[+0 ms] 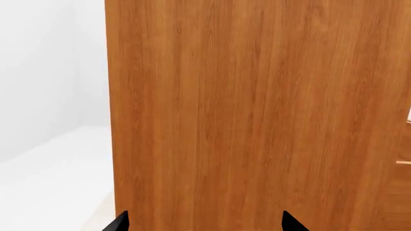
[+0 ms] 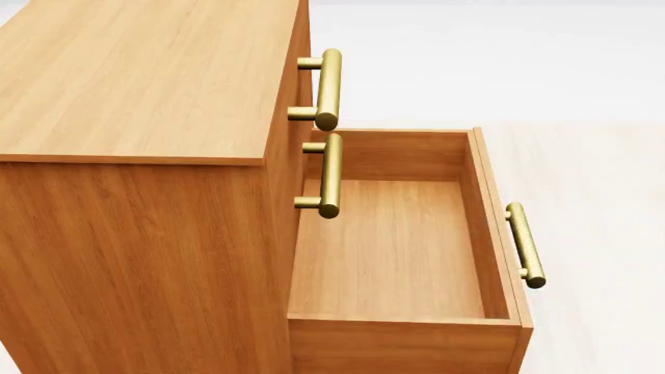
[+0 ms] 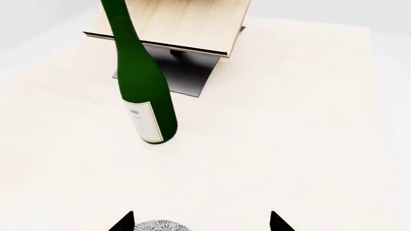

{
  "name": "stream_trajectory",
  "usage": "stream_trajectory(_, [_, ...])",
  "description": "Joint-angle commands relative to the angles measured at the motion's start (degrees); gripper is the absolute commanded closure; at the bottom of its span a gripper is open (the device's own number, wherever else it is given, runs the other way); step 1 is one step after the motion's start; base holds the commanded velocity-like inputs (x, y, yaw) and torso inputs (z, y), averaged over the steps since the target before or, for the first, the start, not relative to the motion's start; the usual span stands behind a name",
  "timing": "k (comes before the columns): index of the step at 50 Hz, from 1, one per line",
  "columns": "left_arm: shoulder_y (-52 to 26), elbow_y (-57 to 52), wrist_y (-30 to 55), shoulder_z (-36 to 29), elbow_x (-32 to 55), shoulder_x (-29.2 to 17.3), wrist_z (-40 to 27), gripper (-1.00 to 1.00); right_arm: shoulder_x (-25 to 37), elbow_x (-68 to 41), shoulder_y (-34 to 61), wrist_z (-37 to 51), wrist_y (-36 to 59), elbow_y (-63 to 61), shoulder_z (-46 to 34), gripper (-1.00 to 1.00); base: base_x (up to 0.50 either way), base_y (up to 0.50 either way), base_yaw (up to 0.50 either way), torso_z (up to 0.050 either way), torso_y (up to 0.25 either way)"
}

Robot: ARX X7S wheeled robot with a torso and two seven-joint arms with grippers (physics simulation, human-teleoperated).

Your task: Put the bowl in the bottom drawer of the cabinet and close it.

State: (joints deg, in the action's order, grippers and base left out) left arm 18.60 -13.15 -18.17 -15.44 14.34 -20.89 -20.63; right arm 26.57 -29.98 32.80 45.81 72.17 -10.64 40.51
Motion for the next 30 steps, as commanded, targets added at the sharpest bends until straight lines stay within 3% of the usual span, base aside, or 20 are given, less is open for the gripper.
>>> stream_trajectory(1, [0.0,-0.3,0.2,-0.1,0.1,-0.2,-0.2,-1.0,-0.4,-0.4,0.1,1.0,1.9,0.5,1.5,-1.0,0.0,0.0,0.0,0.0,0.0])
stream_trajectory(30, [0.5,-0.6,-0.1,-0.5,-0.2,-0.5,-0.9,-1.0,-1.5,-1.8,0.6,-0.3,2.3,5.8,4.0,-1.0,0.0,0.0,0.0,0.0,0.0])
